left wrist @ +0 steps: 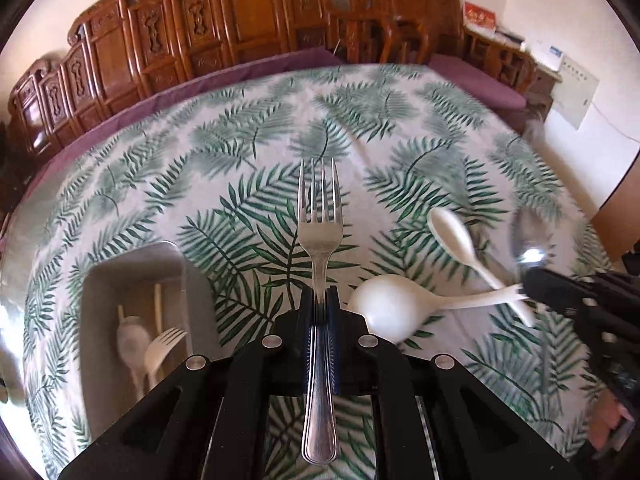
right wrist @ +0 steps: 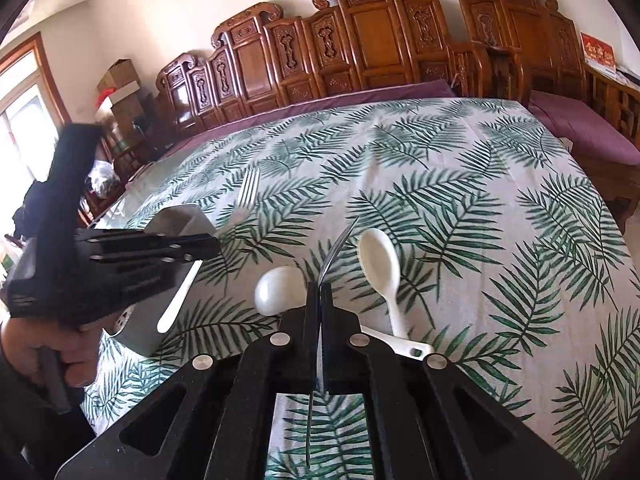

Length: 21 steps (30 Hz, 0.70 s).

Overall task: Organize utensils
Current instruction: 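Carry the metal fork with the left gripper over the tray while the right holds the knife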

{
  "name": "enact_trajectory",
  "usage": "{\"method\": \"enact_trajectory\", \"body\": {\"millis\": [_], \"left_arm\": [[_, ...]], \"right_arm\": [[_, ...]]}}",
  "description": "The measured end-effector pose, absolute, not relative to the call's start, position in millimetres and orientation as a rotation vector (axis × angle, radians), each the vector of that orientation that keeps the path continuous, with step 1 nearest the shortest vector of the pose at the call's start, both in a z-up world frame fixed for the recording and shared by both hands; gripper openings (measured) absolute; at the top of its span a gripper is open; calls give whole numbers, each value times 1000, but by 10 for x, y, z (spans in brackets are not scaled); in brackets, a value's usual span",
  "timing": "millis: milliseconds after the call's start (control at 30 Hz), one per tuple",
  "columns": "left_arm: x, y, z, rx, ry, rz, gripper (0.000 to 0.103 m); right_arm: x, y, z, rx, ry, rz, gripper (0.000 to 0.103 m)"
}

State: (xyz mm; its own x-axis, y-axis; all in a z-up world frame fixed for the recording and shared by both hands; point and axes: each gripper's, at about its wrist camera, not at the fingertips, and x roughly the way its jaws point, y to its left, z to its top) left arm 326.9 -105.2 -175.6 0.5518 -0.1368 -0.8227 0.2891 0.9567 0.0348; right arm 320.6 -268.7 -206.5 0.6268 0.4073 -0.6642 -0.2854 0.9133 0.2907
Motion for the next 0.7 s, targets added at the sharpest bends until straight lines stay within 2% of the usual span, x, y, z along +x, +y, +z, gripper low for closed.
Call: {"method": "enact_trajectory", "body": {"millis": [433,700], "left_arm": [[2924,-436,-1237,107,838,-252,6],[2855,12,-1312,34,823,-205,6]], "right_arm": [[3059,-2328,-1991,106,796,455,2],[2997,-2063,-1820,91,766,498,2]]}}
